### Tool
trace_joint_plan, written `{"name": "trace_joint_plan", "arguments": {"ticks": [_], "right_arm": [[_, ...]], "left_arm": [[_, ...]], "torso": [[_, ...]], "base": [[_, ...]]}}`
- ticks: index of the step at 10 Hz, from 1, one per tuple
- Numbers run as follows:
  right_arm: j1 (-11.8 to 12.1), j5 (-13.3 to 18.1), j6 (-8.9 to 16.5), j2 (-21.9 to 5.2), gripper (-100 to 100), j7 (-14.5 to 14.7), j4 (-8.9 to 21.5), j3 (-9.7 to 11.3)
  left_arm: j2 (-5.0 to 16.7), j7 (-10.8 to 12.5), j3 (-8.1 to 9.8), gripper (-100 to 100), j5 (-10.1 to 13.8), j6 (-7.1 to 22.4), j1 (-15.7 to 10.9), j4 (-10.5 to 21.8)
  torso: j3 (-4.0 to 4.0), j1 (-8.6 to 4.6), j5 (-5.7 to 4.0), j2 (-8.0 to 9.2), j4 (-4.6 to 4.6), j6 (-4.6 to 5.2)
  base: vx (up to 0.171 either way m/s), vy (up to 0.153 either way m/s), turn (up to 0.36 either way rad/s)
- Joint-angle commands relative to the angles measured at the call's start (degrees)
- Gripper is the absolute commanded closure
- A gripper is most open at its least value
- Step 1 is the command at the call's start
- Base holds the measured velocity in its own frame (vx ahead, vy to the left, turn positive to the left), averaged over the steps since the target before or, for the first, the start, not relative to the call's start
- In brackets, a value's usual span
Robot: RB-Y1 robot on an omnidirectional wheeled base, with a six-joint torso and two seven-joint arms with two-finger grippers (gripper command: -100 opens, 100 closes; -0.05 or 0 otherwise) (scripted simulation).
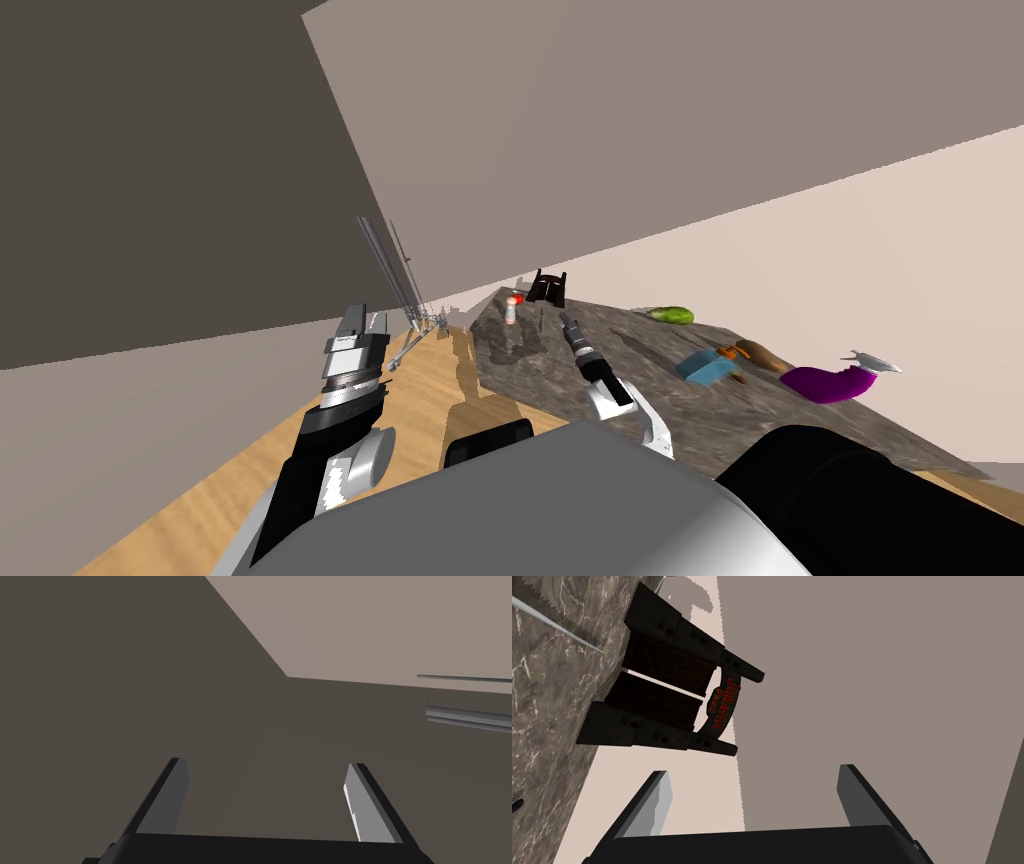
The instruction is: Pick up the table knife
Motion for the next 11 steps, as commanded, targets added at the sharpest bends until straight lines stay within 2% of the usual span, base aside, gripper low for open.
{"name": "trace_joint_plan", "arguments": {"ticks": [1,3,4,7,8,10,11], "right_arm": [[0.1,0.2,2.6,-1.6,-100,-0.1,1.6,-0.9],[0.1,0.5,6.2,-4.5,-100,-0.1,4.3,-2.4],[0.1,0.5,6.7,-4.5,-100,-0.1,4.3,-2.4],[0.1,0.6,12.4,-9.2,-100,0.2,8.0,-3.9],[0.1,0.6,12.5,-9.2,-100,0.2,8.0,-3.9],[0.2,0.5,15.9,-12.5,-100,0.7,10.2,-4.2],[0.2,0.5,16.0,-12.5,-100,0.7,10.2,-4.2]], "left_arm": [[0.0,0.0,0.0,0,0.0,0.0,0.0,0.0],[0.0,0.0,-0.01,0,0.0,0.0,0.0,0.0],[0.0,0.0,-0.01,0,0.0,0.0,0.0,0.0],[0.0,0.0,0.0,0,0.0,0.0,0.0,0.0],[0.0,0.0,0.0,0,0.0,0.0,0.0,0.0],[0.0,0.0,0.0,0,0.0,0.0,0.0,0.0],[0.0,0.0,0.0,0,0.0,0.0,0.0,0.0]], "torso": [[0.0,0.0,0.0,0.0,0.0,0.0],[-0.02,0.13,0.02,-0.02,-0.01,-0.02],[-0.01,0.17,0.03,0.0,-0.01,-0.03],[-0.05,0.02,0.01,-0.09,-0.02,-0.02],[-0.06,0.07,0.01,-0.11,-0.03,0.0],[-0.07,0.02,0.01,-0.11,-0.03,0.0],[-0.11,-0.02,-0.01,-0.18,-0.04,-0.02]], "base": [[-0.001,0.056,0.152],[-0.011,0.099,0.212],[-0.003,0.07,0.047],[0.018,0.07,0.156],[0.017,0.068,0.029],[0.033,0.055,0.11],[0.033,0.035,0.062]]}}
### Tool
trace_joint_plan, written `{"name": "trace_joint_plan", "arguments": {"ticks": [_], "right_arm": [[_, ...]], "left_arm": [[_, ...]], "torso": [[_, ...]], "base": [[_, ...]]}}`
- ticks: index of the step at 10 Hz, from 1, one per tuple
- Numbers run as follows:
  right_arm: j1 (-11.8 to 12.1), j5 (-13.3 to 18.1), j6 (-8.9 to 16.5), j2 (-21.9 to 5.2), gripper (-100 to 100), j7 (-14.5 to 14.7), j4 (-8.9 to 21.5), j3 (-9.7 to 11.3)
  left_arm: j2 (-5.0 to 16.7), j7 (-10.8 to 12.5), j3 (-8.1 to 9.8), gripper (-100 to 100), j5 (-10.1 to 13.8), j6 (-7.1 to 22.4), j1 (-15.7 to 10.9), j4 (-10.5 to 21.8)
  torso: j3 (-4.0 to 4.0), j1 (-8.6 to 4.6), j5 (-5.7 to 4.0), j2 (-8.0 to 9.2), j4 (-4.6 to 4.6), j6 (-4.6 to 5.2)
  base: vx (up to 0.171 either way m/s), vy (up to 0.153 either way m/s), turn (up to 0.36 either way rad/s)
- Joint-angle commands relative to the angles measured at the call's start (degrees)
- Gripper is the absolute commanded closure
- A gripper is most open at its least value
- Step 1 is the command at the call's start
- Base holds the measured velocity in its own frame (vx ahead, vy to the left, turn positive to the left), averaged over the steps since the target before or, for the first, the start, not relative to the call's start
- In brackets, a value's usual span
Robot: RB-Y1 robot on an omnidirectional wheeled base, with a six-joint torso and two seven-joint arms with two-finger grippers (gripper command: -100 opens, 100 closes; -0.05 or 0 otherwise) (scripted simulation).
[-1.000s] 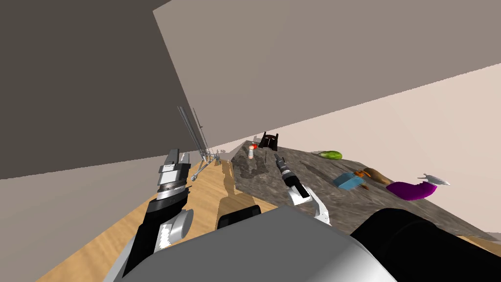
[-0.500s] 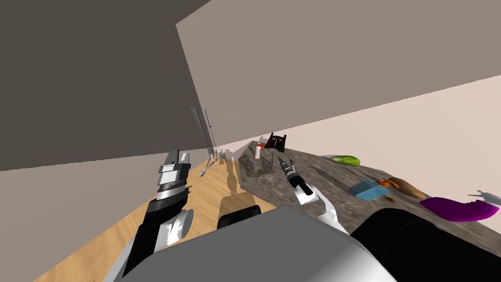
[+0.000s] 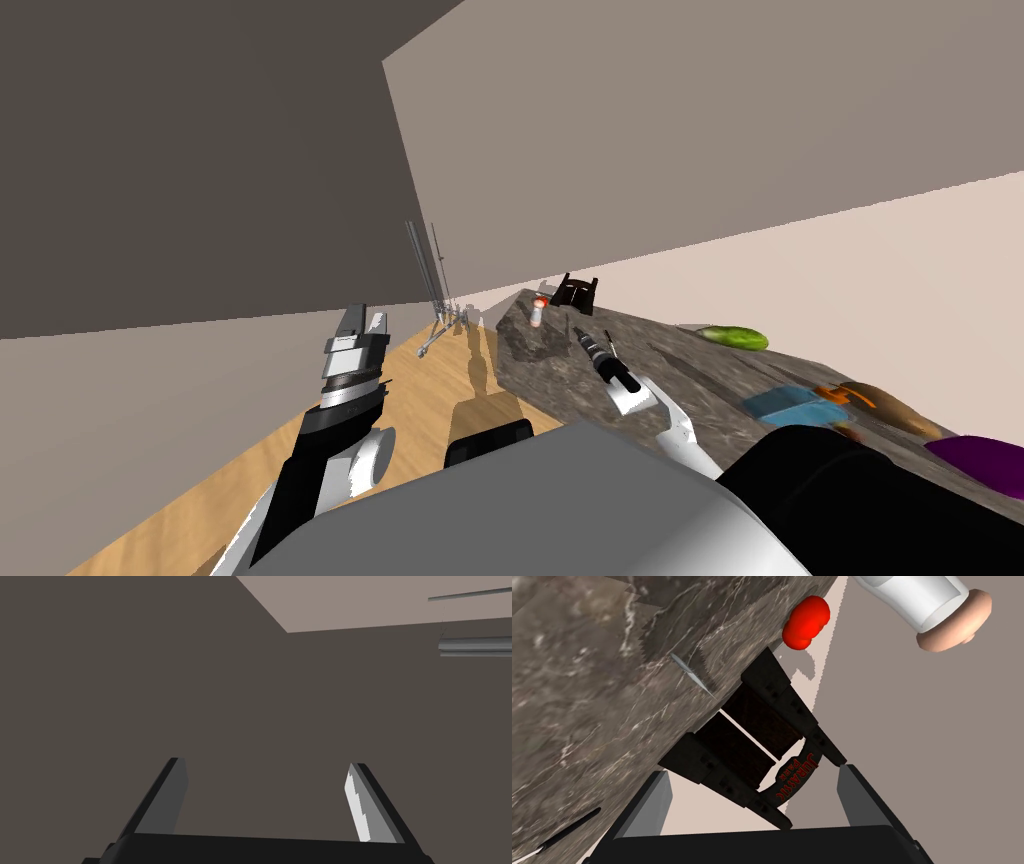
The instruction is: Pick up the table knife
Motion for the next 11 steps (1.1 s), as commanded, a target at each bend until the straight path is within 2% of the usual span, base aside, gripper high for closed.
{"name": "trace_joint_plan", "arguments": {"ticks": [1,5,11], "right_arm": [[0.9,-0.2,2.3,-2.0,-100,0.3,0.2,-0.2],[1.0,-1.1,8.3,-8.6,-100,2.1,3.4,0.9],[1.5,-2.8,15.7,-18.0,-100,5.5,6.3,4.5]], "left_arm": [[0.0,0.0,0.0,0,0.0,0.0,0.0,0.0],[0.0,0.0,0.0,0,0.0,0.0,0.0,0.0],[0.0,0.0,0.0,0,0.0,0.0,0.0,0.0]], "torso": [[0.0,0.0,0.0,0.0,0.0,0.0],[-0.11,0.01,0.0,-0.2,-0.04,-0.01],[-0.2,-0.08,-0.03,-0.35,-0.08,-0.01]], "base": [[0.04,0.04,0.065],[0.082,0.048,0.081],[0.118,0.014,0.029]]}}
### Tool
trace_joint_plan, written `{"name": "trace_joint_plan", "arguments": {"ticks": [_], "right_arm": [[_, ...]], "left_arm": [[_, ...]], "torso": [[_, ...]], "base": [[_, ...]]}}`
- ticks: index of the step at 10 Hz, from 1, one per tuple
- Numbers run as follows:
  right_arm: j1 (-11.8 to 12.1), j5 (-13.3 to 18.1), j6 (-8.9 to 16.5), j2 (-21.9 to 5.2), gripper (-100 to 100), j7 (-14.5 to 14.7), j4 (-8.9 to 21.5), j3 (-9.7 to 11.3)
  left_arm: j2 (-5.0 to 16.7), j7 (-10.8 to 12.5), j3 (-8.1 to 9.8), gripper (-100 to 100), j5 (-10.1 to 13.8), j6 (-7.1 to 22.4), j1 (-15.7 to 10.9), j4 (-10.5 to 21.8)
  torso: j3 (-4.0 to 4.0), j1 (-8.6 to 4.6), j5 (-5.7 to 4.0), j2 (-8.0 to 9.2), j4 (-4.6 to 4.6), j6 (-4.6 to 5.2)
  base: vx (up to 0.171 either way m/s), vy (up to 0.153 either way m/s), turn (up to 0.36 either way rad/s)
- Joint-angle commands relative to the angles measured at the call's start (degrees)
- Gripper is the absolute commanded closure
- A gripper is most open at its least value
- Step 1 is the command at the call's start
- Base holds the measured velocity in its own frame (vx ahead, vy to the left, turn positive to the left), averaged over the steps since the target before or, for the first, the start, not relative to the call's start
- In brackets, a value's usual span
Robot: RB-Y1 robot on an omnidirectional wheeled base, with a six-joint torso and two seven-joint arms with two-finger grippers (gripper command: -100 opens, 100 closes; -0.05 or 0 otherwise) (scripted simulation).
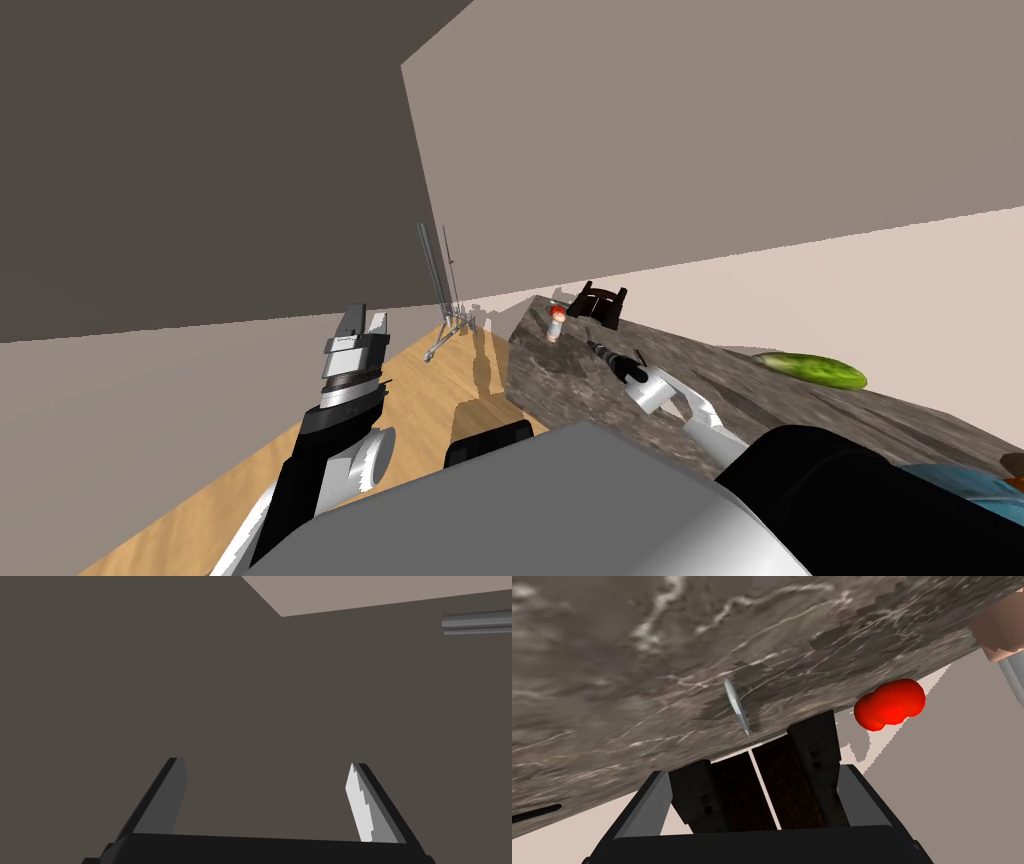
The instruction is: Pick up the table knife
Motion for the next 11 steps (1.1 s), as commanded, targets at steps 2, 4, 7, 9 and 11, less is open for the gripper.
{"name": "trace_joint_plan", "arguments": {"ticks": [2,4,7,9,11], "right_arm": [[0.0,-0.7,2.8,-3.5,-100,1.5,1.2,1.7],[0.2,-1.1,4.5,-5.7,-100,2.5,1.7,2.8],[0.6,-1.8,7.2,-9.2,-100,3.8,2.6,4.2],[0.5,-1.5,6.9,-8.4,0,3.6,2.3,4.0],[-0.4,-0.5,5.6,-7.0,-100,3.8,4.8,4.3]], "left_arm": [[0.0,0.0,0.0,0,0.0,0.0,0.0,0.0],[0.0,0.0,0.0,0,0.0,0.0,0.0,0.0],[0.0,0.0,0.0,0,0.0,0.0,0.0,0.0],[0.0,0.0,0.0,0,0.0,0.0,0.0,0.0],[0.0,0.0,0.0,0,0.0,0.0,0.0,0.0]], "torso": [[0.01,-0.03,-0.01,0.01,0.0,0.0],[0.04,-0.06,-0.02,0.07,0.01,0.0],[0.06,-0.02,-0.01,0.11,0.03,0.0],[0.14,0.0,-0.01,0.27,0.05,0.01],[0.23,-0.11,-0.04,0.4,0.09,0.0]], "base": [[0.115,0.001,0.013],[0.098,0.007,0.016],[0.095,0.011,0.015],[0.026,0.005,0.002],[0.033,-0.029,0.061]]}}
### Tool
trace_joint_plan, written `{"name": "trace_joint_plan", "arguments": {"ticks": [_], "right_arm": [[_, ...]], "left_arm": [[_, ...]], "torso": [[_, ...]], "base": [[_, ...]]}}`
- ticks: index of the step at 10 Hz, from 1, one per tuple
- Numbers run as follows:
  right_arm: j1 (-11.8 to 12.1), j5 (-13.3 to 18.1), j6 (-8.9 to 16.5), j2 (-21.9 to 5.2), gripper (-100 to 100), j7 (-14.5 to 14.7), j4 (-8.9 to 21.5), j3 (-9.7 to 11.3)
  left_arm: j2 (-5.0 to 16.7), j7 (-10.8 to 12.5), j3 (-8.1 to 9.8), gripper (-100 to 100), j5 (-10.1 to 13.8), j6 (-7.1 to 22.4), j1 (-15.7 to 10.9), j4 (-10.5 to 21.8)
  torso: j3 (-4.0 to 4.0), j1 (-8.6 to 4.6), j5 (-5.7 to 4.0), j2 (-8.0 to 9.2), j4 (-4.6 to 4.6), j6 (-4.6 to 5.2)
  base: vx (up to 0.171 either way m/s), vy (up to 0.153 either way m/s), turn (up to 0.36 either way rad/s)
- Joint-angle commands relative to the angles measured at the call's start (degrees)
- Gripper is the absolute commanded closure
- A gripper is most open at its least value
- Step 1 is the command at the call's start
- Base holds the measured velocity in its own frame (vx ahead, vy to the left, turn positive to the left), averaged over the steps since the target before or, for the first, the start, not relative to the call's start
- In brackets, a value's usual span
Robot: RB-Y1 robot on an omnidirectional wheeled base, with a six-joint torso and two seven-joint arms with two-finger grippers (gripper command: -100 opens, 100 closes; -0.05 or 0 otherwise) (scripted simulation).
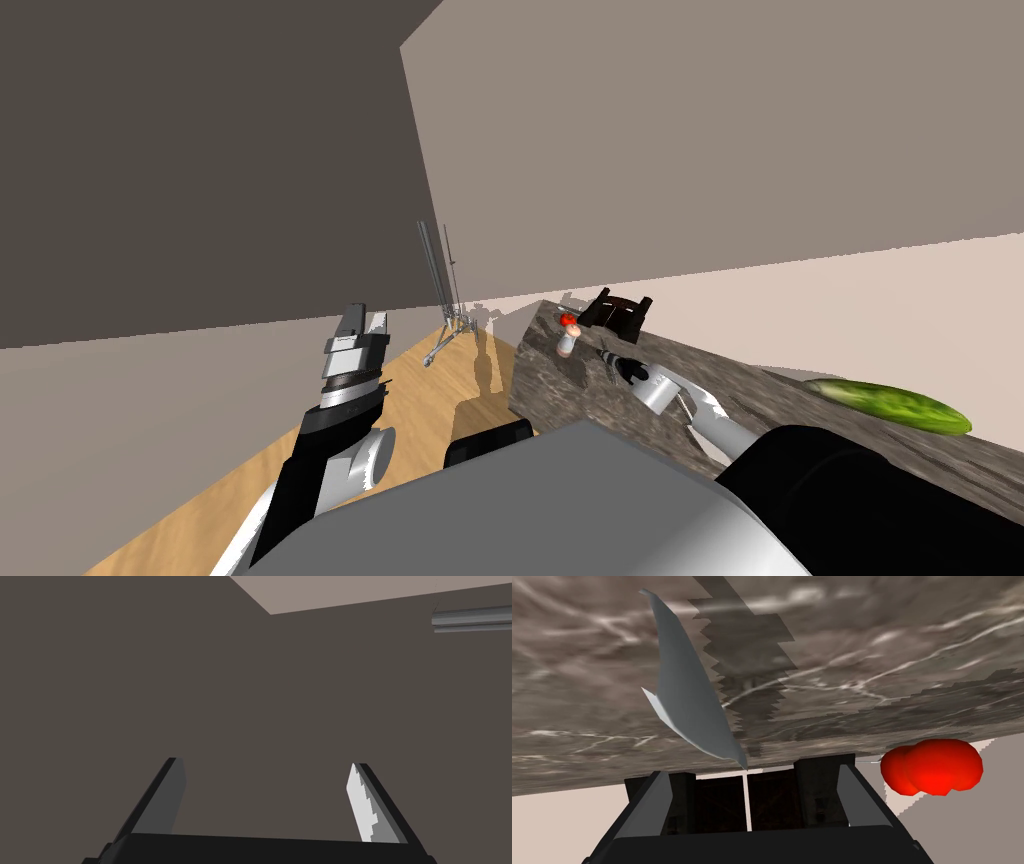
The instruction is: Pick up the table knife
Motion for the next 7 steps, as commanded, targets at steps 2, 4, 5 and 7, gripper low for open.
{"name": "trace_joint_plan", "arguments": {"ticks": [2,4,5,7], "right_arm": [[-0.2,0.3,-0.5,0.5,-100,0.1,0.9,0.0],[-0.2,0.3,-0.6,0.5,100,0.1,1.0,0.0],[-0.2,0.4,-0.6,0.4,100,0.1,1.0,0.0],[-0.1,0.5,-0.4,0.4,100,0.2,1.1,0.0]], "left_arm": [[0.0,0.0,0.0,0,0.0,0.0,0.0,0.0],[0.0,0.0,0.0,0,0.0,0.0,0.0,0.0],[0.0,0.0,0.0,0,0.0,0.0,0.0,0.0],[0.0,0.0,0.0,0,0.0,0.0,0.0,0.0]], "torso": [[0.05,0.06,0.01,0.1,0.01,0.01],[0.09,0.13,0.03,0.15,0.03,0.01],[0.08,0.17,0.0,0.13,0.05,-0.04],[0.15,0.05,-0.09,0.2,0.11,-0.04]], "base": [[0.002,-0.007,0.014],[0.0,0.0,0.0],[-0.001,0.0,0.011],[0.0,0.0,0.0]]}}
